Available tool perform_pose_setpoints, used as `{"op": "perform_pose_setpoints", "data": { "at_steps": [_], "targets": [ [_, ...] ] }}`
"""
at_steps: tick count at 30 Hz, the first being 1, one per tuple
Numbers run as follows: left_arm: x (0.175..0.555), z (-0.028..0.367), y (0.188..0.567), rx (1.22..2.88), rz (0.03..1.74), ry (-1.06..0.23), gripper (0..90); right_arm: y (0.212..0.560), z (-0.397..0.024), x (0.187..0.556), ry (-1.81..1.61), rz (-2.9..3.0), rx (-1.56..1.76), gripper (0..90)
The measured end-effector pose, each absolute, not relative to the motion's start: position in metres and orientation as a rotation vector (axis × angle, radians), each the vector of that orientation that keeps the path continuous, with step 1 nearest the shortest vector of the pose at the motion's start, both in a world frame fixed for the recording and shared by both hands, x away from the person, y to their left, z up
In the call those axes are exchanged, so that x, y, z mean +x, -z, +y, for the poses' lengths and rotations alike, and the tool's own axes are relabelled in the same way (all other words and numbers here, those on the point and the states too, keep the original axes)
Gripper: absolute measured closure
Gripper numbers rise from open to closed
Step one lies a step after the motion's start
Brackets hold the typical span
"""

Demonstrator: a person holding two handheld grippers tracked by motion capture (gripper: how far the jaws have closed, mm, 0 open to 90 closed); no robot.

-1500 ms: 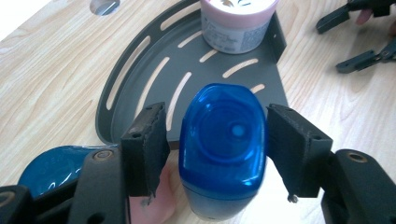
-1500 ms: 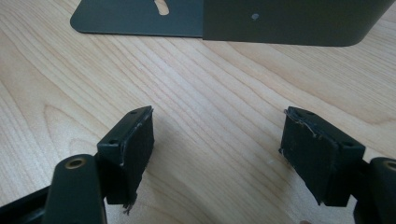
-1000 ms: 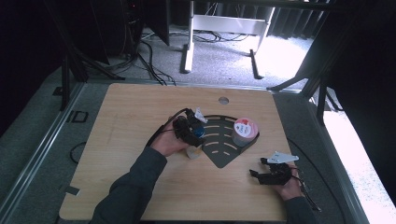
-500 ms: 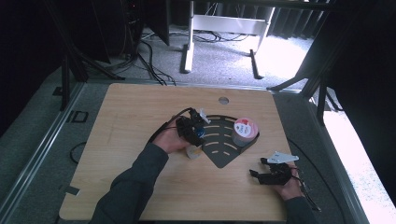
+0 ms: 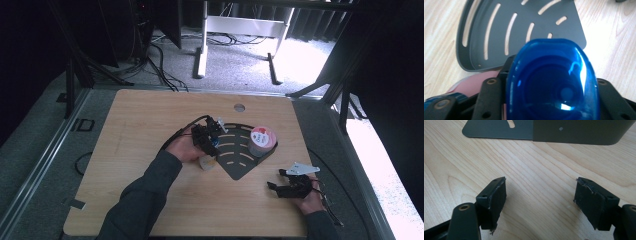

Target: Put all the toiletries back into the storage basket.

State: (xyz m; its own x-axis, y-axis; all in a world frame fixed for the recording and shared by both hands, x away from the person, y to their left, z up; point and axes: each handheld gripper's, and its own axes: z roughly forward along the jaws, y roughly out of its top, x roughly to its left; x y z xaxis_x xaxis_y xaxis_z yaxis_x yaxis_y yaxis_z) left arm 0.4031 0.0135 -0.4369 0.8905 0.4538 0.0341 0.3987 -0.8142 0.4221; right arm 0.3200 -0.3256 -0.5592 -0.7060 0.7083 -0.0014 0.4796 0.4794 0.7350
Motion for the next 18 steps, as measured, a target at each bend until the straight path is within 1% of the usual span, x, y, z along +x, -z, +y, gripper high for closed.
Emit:
{"op": "perform_pose_setpoints", "data": {
  "at_steps": [9,12,18],
  "targets": [
    [0.4026,0.0135,0.4357,2.65,0.645,-0.138,54.2,0.5592,-0.3257,0.32,-1.061,2.426,1.004,25.3],
    [0.4007,0.0118,0.435,2.671,0.626,-0.131,54.1,0.5592,-0.3258,0.3201,-1.061,2.426,1.003,25.3],
    [0.4001,0.0101,0.4373,2.683,0.618,-0.144,50.4,0.5592,-0.3258,0.3201,-1.061,2.426,1.003,25.3]
  ]
}}
